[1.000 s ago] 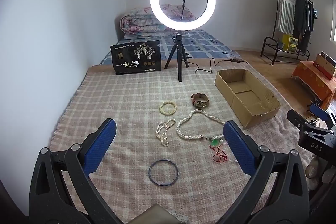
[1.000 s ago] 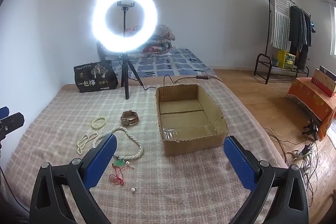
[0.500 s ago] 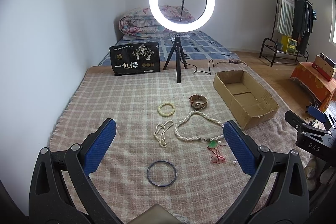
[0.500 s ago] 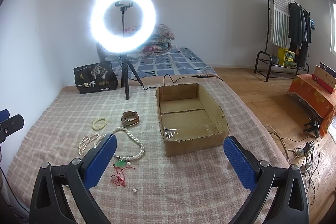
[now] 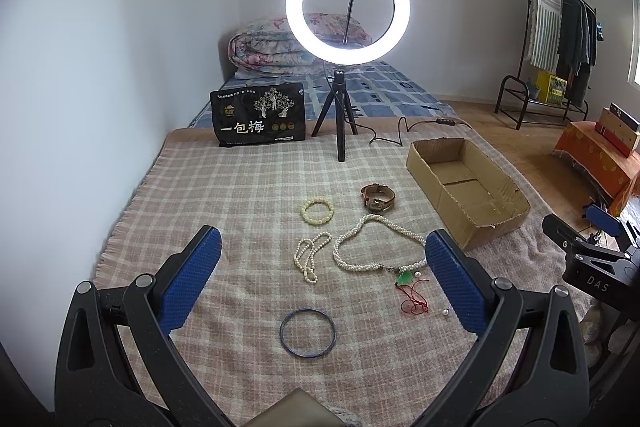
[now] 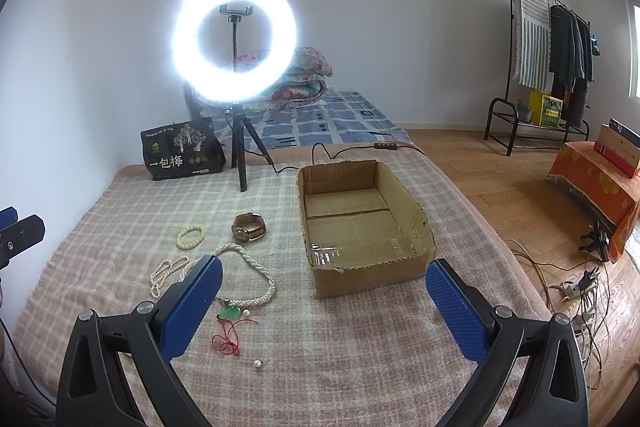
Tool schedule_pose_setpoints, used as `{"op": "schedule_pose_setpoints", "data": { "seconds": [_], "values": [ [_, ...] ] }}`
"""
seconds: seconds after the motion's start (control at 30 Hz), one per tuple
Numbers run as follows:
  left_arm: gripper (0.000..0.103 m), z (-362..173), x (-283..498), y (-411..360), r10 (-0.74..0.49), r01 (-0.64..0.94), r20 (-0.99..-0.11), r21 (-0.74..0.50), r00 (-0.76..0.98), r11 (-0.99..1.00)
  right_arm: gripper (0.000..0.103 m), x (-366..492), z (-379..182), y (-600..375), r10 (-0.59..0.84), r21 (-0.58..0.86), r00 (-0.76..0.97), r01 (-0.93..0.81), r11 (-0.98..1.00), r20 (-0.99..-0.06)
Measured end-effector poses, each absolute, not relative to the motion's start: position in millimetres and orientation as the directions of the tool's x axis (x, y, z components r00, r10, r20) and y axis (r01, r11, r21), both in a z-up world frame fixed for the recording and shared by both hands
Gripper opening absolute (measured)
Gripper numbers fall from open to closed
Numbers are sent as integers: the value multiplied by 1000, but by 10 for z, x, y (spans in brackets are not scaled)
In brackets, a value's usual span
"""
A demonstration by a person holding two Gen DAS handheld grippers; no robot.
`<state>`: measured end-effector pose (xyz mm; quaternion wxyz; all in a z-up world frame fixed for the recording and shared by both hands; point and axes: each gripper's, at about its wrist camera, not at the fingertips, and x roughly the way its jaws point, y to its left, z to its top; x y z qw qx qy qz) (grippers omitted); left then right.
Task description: Organize jewelry
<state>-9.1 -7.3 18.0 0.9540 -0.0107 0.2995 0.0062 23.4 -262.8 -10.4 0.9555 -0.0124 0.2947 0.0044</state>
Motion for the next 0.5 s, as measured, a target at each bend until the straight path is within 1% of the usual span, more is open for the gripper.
{"op": "schedule_pose_setpoints", "data": {
  "seconds": [0.5],
  "values": [
    [103, 178, -96, -75, 5, -19, -571, -18, 821, 1000, 103, 242, -88, -2625, 0, -18, 829, -12, 1000, -559]
  ]
}}
